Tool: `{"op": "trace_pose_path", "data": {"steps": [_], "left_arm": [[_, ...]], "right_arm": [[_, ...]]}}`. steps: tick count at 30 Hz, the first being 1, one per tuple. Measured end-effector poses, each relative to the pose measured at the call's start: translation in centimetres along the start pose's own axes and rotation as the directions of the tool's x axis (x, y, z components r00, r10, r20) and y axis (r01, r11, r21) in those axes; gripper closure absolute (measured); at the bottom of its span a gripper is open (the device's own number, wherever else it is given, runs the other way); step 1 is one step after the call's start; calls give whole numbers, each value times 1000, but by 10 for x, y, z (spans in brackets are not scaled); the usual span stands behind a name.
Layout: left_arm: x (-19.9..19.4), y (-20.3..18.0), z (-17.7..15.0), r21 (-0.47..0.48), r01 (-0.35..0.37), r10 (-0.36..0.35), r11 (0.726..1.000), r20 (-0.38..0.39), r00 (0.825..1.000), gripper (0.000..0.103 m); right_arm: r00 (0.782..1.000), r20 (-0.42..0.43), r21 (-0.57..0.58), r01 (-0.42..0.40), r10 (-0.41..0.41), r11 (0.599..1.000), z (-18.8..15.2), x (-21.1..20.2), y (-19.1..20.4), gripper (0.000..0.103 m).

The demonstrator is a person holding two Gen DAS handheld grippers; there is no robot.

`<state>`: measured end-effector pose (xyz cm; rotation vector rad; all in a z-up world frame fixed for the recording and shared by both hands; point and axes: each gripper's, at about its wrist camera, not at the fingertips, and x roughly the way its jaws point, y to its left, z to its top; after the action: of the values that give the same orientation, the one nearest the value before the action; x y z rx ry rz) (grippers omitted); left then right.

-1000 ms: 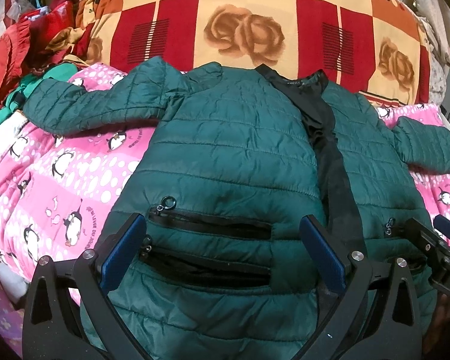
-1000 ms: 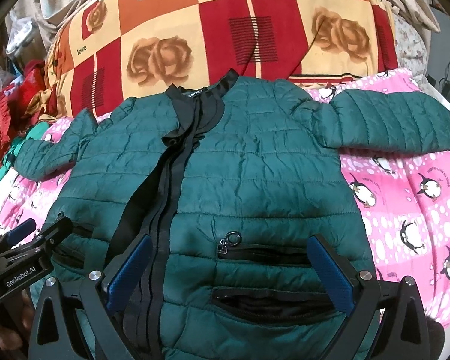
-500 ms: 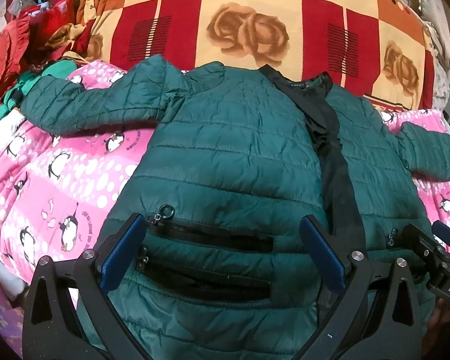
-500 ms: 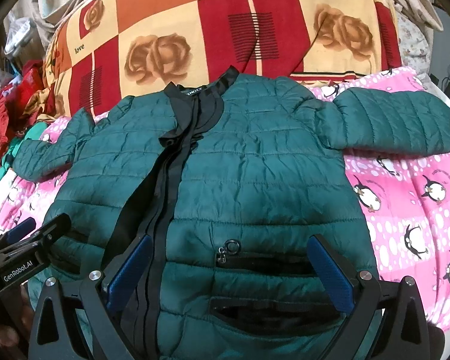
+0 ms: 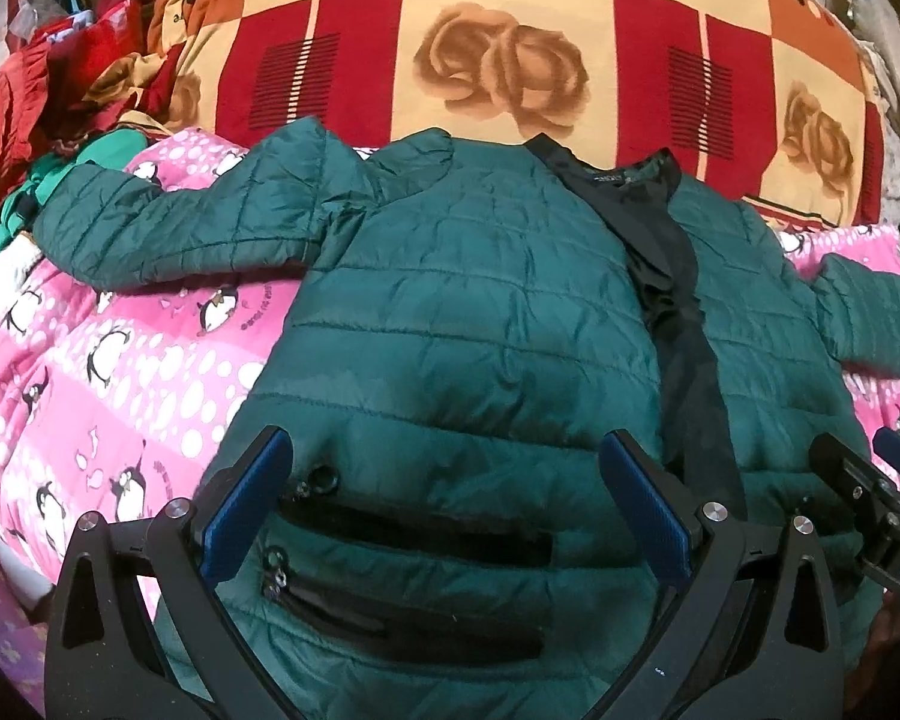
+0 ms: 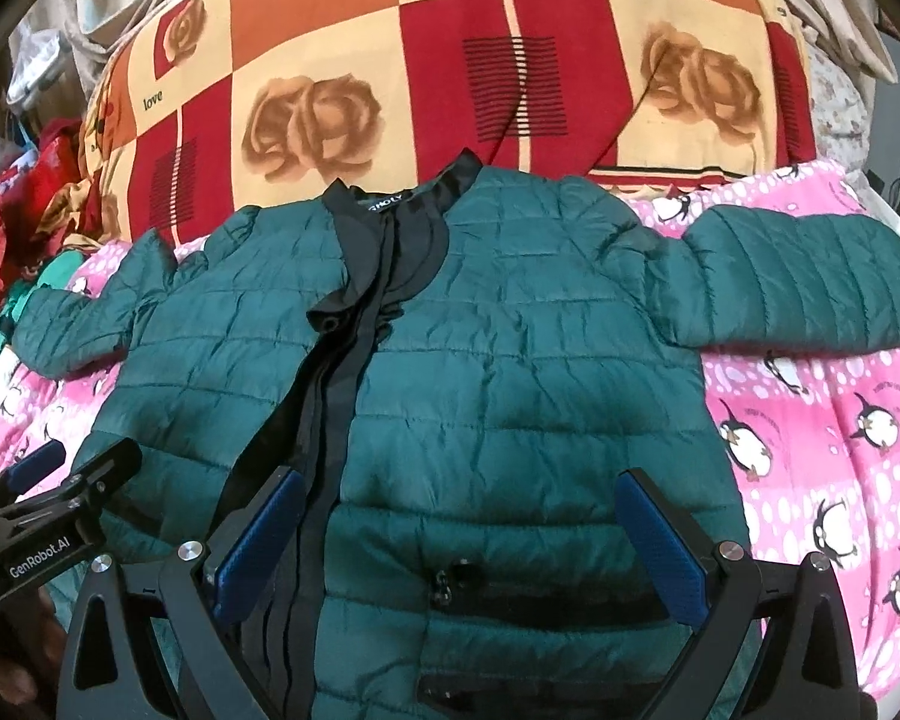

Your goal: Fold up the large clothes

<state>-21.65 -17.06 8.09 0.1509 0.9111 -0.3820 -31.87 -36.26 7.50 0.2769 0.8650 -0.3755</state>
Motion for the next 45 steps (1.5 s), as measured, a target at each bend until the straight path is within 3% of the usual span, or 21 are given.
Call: {"op": "trace_pose_path", "data": {"steps": [20, 30, 36, 45], "left_arm": [[18, 29, 29, -42, -57, 59, 997, 33, 998, 1], [17, 93, 53, -131, -155, 165, 979, 71, 984, 1], [26, 148, 67, -201, -234, 249, 951, 52, 967, 1], [37, 205, 78, -274, -278, 292, 921, 12, 956, 1]], "right_arm": [[1000, 6, -38, -4, 5, 999, 29, 35, 25, 1], [1000, 6, -67, -11, 11, 998, 38, 47, 40, 1], [1000, -3, -85, -20, 20, 996, 41, 56, 50, 1], [999, -22, -100, -25, 23, 995, 43, 70, 60, 1]]}}
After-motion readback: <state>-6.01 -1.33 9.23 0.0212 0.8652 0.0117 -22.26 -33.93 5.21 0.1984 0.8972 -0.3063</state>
